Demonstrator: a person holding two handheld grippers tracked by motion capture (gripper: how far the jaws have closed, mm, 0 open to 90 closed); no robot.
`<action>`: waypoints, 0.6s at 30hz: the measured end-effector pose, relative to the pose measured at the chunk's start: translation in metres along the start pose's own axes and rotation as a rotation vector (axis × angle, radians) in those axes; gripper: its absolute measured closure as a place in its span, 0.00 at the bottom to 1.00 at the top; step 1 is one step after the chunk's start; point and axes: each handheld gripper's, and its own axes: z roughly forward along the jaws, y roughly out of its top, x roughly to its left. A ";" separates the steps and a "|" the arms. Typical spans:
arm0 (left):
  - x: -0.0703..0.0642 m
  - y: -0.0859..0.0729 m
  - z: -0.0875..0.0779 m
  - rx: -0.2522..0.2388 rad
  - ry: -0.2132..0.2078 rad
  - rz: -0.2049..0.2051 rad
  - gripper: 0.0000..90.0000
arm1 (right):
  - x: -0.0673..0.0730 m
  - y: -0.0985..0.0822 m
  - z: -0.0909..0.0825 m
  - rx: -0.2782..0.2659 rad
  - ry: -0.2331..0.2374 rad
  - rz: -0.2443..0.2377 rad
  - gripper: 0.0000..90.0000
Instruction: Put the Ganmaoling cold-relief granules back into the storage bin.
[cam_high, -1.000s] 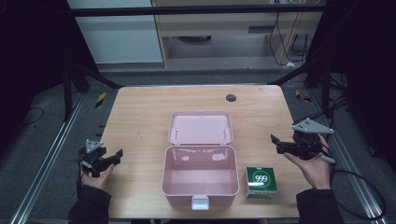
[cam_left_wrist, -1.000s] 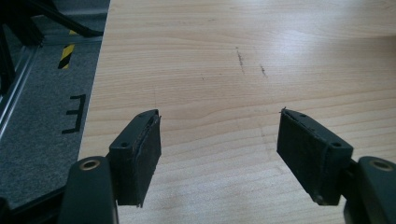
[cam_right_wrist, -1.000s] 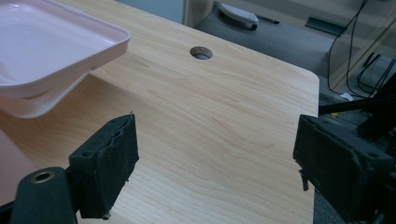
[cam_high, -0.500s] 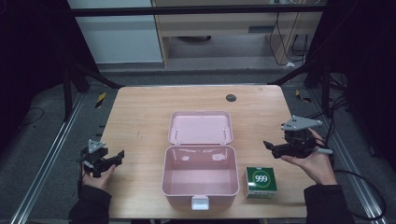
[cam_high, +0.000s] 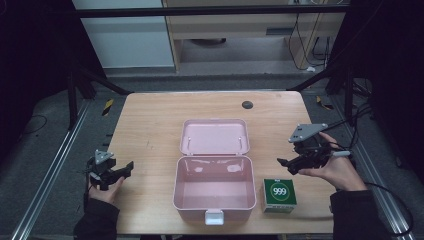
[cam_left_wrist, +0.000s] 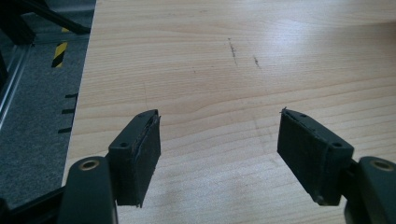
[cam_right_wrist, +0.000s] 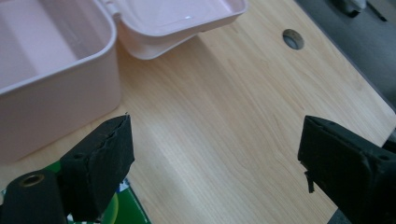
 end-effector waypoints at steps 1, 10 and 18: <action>0.000 0.000 0.000 0.000 -0.001 0.000 0.32 | 0.001 0.001 0.000 0.002 0.011 -0.013 0.12; 0.000 0.000 0.000 0.001 -0.001 0.001 0.32 | 0.009 0.006 0.001 0.070 0.100 -0.103 0.11; 0.000 0.000 0.000 0.002 -0.002 0.001 0.32 | 0.020 0.006 0.007 0.149 0.190 -0.185 0.10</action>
